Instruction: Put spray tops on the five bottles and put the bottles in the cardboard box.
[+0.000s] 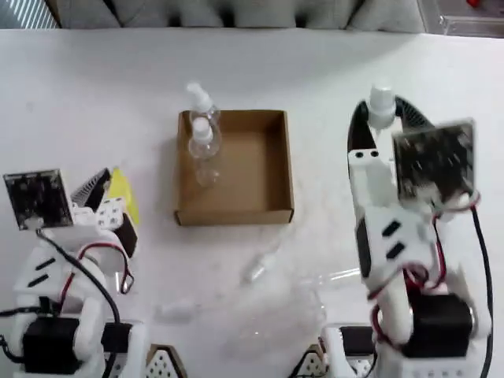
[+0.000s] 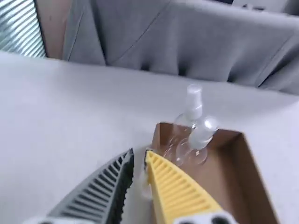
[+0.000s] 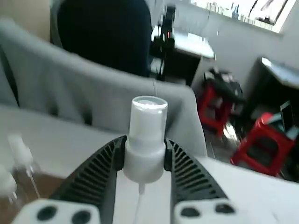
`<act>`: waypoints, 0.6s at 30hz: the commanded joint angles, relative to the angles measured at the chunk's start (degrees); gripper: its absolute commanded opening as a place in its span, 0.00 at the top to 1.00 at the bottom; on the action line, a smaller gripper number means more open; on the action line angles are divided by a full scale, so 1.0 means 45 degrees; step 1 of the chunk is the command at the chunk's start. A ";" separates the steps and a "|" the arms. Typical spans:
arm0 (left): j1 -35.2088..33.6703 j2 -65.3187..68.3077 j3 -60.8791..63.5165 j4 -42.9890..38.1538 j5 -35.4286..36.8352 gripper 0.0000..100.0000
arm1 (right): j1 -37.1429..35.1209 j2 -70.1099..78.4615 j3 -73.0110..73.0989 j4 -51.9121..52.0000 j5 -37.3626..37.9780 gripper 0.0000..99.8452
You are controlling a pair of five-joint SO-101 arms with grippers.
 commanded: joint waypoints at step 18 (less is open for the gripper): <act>-0.3057 0.2139 -0.0684 0.0742 0.0000 0.95 | -0.0205 -0.5538 0.4532 0.3858 0.0410 0.98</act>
